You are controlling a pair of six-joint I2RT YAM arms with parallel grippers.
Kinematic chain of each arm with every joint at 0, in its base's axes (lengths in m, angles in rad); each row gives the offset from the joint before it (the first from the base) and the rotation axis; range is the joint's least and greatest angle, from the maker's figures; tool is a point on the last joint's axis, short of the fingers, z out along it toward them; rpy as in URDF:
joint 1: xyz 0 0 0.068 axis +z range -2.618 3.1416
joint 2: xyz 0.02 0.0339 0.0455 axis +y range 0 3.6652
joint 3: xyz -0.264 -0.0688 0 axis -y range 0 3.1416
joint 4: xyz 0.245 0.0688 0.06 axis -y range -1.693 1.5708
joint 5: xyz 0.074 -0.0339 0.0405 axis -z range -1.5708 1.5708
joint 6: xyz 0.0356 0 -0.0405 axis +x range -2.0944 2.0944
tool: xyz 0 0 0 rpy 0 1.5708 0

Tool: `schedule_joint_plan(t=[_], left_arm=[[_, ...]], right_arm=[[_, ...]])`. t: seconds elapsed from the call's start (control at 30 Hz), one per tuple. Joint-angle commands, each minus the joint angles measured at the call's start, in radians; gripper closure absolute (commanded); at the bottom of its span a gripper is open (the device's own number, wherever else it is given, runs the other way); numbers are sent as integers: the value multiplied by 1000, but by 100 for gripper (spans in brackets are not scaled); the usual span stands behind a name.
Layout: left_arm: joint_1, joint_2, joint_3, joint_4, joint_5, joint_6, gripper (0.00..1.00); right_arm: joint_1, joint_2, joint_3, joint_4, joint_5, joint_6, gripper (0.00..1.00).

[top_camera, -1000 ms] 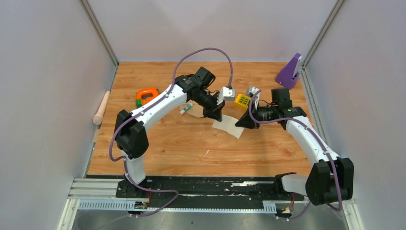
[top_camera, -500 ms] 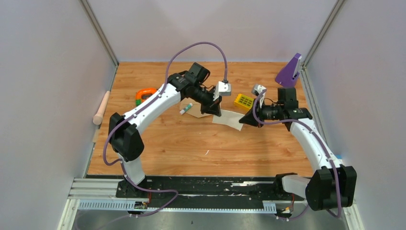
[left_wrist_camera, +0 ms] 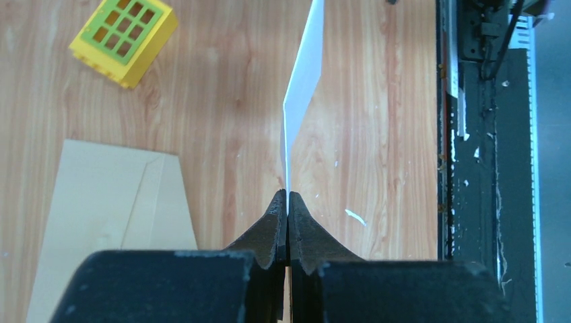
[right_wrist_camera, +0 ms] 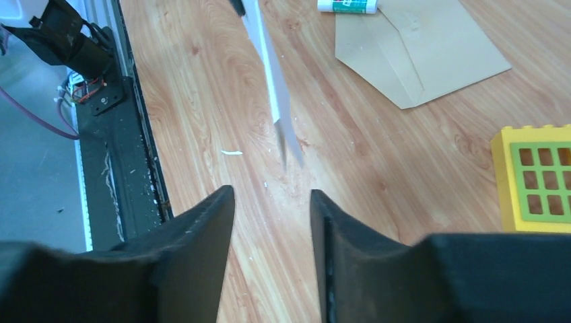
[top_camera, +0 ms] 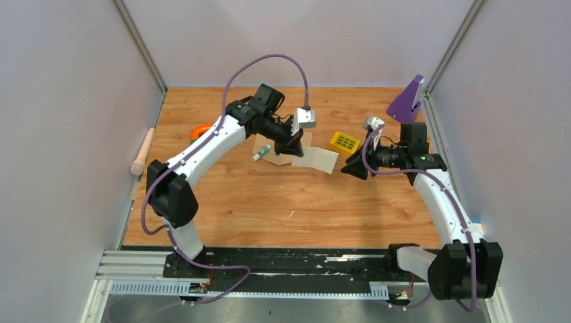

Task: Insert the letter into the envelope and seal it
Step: Fold the letter.

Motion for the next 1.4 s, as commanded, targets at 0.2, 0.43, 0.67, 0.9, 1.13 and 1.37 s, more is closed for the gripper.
schedule_joint_plan(t=[0.2,0.43,0.67,0.9,1.13,1.37], left_arm=[[11,-50,-4,13,10,-27,100],[-35,-18,4,-62,-34,54,100],[-110,10,17,-106,-136,116,100],[-145,37,44,-139,-188,140,100],[-147,44,56,-146,-190,140,100],[-148,42,61,-151,-177,140,100]], right_arm=[[-5,-6,44,9,-128,16,33],[0,2,40,17,-108,15,27],[36,28,32,26,-64,12,26],[99,79,30,13,-17,1,31],[164,124,56,-76,7,-70,37],[181,165,70,-82,56,-68,58]])
